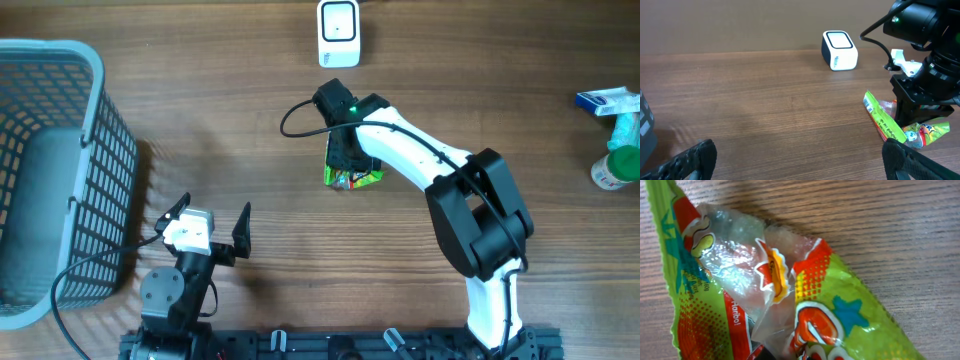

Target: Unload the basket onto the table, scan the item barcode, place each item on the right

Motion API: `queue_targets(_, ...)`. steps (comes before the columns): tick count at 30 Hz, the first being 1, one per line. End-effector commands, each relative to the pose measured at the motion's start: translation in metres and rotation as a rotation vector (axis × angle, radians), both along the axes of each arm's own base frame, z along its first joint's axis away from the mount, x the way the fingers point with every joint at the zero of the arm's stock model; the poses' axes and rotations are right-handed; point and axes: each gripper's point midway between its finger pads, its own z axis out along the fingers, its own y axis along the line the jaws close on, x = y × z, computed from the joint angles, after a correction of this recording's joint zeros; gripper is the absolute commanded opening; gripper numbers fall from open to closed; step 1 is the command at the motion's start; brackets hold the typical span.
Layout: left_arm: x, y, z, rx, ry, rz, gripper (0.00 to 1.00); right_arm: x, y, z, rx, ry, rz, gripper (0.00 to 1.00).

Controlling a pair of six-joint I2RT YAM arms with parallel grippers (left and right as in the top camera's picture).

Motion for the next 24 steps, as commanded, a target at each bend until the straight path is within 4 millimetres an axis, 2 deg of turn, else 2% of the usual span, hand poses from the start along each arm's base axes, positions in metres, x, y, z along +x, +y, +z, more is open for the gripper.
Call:
queue_targets(1,0.0,-0.001,-0.001,-0.008,0.002,-0.001,1.0,-0.055,0.016,-0.049,0.108,0.284,0.21,0.05)
queue_targets(4,0.0,-0.001,-0.001,-0.008,0.002,-0.001,1.0,-0.065,0.057,-0.016,0.419,0.356,0.436,0.05)
queue_targets(6,0.0,-0.001,-0.001,-0.008,0.002,-0.001,1.0,-0.068,0.101,0.035,0.857,0.293,0.672,0.05)
queue_targets(7,0.0,-0.001,-0.001,-0.009,0.003,-0.001,1.0,-0.068,0.112,0.064,1.06,0.229,0.77,0.05)
queue_targets(8,0.0,-0.001,-0.001,-0.009,0.003,-0.001,1.0,-0.064,0.113,0.092,1.252,0.137,0.849,0.05)
queue_targets(11,0.0,-0.001,-0.001,-0.008,0.002,-0.001,1.0,-0.057,0.103,0.123,1.489,-0.142,1.02,0.05)
queue_targets(13,0.0,-0.001,-0.001,-0.009,0.003,-0.001,1.0,-0.053,0.104,0.143,1.607,-0.329,1.111,0.05)
queue_targets(14,0.0,-0.001,-0.001,-0.008,0.002,-0.001,1.0,-0.05,0.106,0.145,1.616,-0.382,1.153,0.04)
queue_targets(20,0.0,-0.001,-0.001,-0.009,0.003,-0.001,1.0,-0.028,0.118,0.153,1.592,-0.528,1.309,0.04)
queue_targets(24,0.0,-0.001,-0.001,-0.008,0.002,-0.001,1.0,-0.016,0.124,0.163,1.595,-0.486,1.297,0.04)
